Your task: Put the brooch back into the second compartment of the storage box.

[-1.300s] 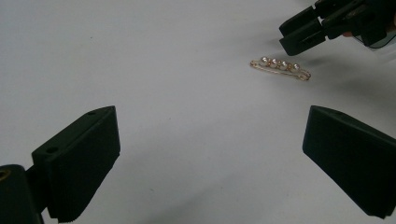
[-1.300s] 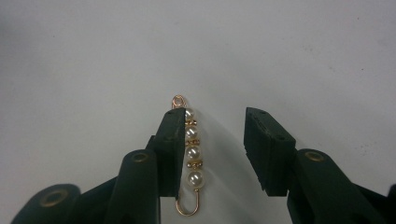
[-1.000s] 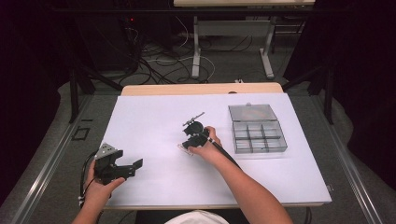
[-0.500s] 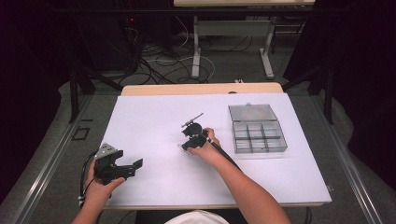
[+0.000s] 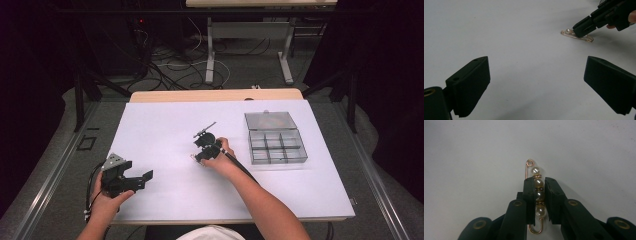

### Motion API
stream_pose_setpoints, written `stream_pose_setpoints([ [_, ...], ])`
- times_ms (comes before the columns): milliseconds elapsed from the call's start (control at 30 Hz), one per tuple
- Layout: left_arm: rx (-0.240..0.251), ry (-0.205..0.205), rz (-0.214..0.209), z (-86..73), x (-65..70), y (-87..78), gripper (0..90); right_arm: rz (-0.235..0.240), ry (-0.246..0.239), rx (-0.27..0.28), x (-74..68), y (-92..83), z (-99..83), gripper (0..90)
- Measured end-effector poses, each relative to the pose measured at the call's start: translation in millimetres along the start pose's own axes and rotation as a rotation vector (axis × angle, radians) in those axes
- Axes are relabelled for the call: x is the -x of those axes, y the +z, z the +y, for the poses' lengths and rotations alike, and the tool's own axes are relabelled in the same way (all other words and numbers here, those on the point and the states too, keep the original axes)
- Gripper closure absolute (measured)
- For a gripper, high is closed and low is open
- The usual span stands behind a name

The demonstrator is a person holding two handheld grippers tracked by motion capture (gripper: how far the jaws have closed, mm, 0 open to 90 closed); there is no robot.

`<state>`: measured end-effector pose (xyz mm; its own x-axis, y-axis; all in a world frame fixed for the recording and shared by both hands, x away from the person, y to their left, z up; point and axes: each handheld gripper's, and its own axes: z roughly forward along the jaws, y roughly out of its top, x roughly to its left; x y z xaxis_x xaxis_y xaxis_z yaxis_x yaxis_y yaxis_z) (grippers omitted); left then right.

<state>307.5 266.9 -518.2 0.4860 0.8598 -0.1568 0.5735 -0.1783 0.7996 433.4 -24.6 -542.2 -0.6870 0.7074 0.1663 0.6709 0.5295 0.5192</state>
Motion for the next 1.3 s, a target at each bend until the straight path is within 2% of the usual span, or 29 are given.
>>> stream_pose_setpoints([
  [33, -0.012, 0.002, -0.006, 0.4, -0.5, -0.7, 6.6, 0.005, 0.004, 0.037, -0.1, 2.5, -1.0, 80.0],
  [100, -0.01, 0.001, -0.004, 0.3, -0.5, -0.5, 6.6, -0.001, -0.001, 0.003, -0.1, -0.1, 0.0, 80.1],
  [333, -0.009, -0.006, -0.007, 0.1, -0.1, -0.3, 6.6, 0.008, 0.019, -0.014, -1.4, -2.3, 0.1, 80.3],
  [433, -0.008, -0.005, -0.009, 0.1, 0.0, -0.2, 6.6, 0.019, -0.005, -0.001, -0.5, -3.1, 0.4, 80.3],
  [567, 0.001, -0.009, -0.005, -0.4, 0.5, 0.7, 6.6, 0.021, -0.003, 0.003, -1.3, -4.4, 0.5, 80.3],
  [600, 0.0, -0.009, -0.006, -0.4, 0.5, 0.7, 6.6, 0.022, 0.011, 0.009, -2.6, -4.7, 0.6, 80.3],
  [800, -0.003, -0.009, -0.006, -0.5, 0.3, 1.0, 6.6, 0.028, -0.006, 0.019, -2.5, -10.4, 0.9, 80.4],
  [833, -0.004, -0.01, -0.006, -0.5, 0.3, 1.0, 6.6, 0.034, 0.011, 0.036, -3.8, -10.3, 1.0, 80.4],
  [1033, -0.014, -0.008, -0.01, -0.1, 0.0, 0.3, 6.6, 0.038, 0.025, 0.029, -5.2, -14.9, 1.7, 80.4],
  [1100, -0.014, -0.01, -0.009, -0.2, 0.0, 0.3, 6.6, 0.034, 0.023, 0.03, -4.3, -16.6, 1.9, 80.4],
  [1133, -0.012, -0.011, -0.009, -0.3, -0.1, 0.5, 6.6, 0.039, 0.006, 0.035, -2.6, -17.2, 1.8, 80.4],
  [1233, -0.011, -0.012, -0.009, -0.5, -0.1, 0.6, 6.6, 0.029, 0.027, 0.036, -0.7, -20.0, 1.8, 80.4],
  [1300, -0.014, -0.012, -0.009, -0.4, -0.2, 0.5, 6.6, 0.034, 0.014, 0.043, 1.0, -20.4, 1.6, 80.4],
])
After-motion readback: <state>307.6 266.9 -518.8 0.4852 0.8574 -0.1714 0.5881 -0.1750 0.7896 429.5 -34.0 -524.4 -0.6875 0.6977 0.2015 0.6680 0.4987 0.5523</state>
